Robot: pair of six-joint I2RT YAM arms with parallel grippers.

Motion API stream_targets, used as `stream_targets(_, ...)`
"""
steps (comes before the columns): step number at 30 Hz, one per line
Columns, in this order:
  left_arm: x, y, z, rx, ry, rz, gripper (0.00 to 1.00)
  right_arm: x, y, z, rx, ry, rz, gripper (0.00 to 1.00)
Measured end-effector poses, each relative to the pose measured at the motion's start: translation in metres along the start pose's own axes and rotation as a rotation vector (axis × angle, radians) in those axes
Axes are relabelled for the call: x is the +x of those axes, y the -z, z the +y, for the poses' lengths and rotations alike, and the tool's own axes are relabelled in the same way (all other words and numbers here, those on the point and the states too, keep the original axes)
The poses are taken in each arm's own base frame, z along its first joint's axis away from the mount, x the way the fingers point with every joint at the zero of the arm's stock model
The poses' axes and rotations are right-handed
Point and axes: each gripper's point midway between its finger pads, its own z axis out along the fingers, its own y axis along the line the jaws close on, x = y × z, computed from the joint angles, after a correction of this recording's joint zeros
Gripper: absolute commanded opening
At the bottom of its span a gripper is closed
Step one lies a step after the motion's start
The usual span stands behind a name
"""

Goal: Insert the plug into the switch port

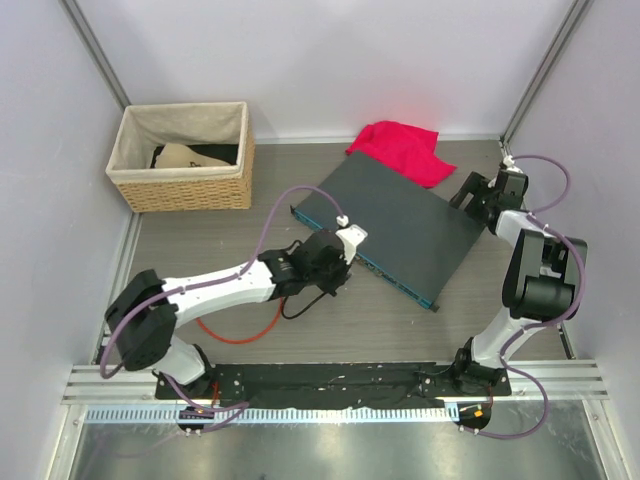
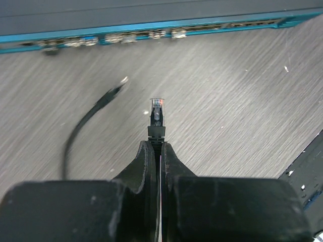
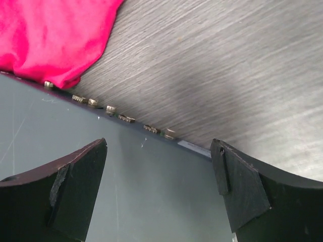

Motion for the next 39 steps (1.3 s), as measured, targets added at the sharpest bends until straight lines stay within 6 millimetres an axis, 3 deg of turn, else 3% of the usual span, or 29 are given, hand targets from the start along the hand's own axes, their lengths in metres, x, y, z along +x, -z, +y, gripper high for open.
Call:
stream_targets(7, 0.008, -0.032, -0.021, 0.049, -0.016, 0.040, 0.00, 0.003, 0.000, 0.019, -0.122, 0.021, 0.041, 0.87)
stream_targets(14, 0.017, -0.044, -0.025, 0.054, -0.016, 0.060, 0.00, 0.009, 0.004, 0.031, -0.204, 0.050, 0.057, 0.86)
stream_targets(18, 0.015, -0.047, -0.028, 0.061, -0.021, 0.035, 0.00, 0.030, 0.014, 0.056, -0.266, 0.080, 0.101, 0.86)
stream_targets(23, 0.028, -0.049, -0.037, 0.071, -0.048, 0.032, 0.00, 0.059, 0.025, 0.094, -0.353, 0.135, 0.156, 0.85)
stream_targets(27, 0.035, -0.051, -0.041, 0.063, -0.062, 0.027, 0.00, 0.071, 0.032, 0.106, -0.375, 0.158, 0.176, 0.86)
stream_targets(33, 0.033, -0.052, -0.037, 0.038, -0.063, 0.007, 0.00, 0.062, 0.032, 0.091, -0.282, 0.162, 0.204, 0.89)
stream_targets(39, 0.031, -0.047, -0.035, 0.030, -0.061, -0.013, 0.00, 0.008, 0.009, 0.050, -0.139, 0.133, 0.160, 0.89)
